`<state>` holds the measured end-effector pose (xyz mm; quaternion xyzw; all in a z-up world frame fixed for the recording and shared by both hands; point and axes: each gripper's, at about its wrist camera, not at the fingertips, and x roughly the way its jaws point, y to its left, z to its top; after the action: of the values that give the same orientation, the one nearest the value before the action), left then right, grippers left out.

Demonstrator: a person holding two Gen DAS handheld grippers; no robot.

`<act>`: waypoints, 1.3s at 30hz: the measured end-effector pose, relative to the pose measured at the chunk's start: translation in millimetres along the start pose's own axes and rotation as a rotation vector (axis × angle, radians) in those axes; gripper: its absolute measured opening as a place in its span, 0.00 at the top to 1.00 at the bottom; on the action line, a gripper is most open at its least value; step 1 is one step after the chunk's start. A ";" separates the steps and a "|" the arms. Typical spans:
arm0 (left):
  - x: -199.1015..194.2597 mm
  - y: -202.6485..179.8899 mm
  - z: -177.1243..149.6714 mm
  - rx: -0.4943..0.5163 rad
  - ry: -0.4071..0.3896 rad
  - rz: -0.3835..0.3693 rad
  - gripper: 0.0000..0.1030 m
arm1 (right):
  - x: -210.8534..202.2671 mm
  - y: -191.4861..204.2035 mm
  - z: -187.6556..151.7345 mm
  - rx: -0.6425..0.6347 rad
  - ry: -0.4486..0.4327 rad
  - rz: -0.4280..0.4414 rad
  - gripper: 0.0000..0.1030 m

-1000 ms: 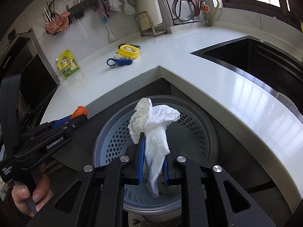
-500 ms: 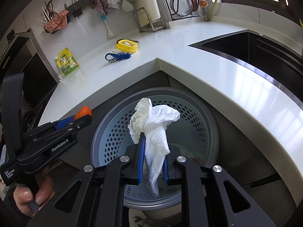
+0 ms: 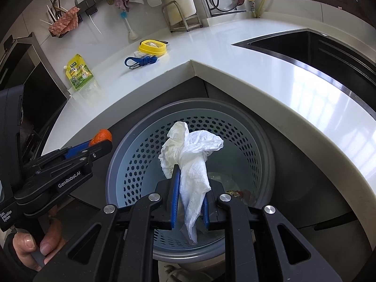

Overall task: Collect trash
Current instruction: 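Open both tools to drop the mandarin and tissue into the basket, then move both tools back up to the counter pile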

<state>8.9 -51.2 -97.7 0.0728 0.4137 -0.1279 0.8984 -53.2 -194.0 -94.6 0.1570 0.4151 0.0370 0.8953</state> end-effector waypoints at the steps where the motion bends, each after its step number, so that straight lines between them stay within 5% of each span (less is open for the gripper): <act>1: 1.0 -0.6 0.3 0.001 0.002 -0.002 0.73 | 0.1 -1.2 -0.1 0.000 0.001 -0.001 0.84; 9: -1.2 -2.7 1.0 0.013 -0.014 0.007 0.42 | -0.9 -6.2 0.3 0.011 -0.010 -0.011 0.70; 39: -15.9 11.3 6.6 -0.028 -0.063 0.016 0.09 | -9.5 -9.8 4.5 0.003 -0.034 -0.022 0.53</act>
<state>7.0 -39.3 -81.1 0.0592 0.3863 -0.1172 0.9130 -56.6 -206.3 -87.9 0.1546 0.4015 0.0239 0.9024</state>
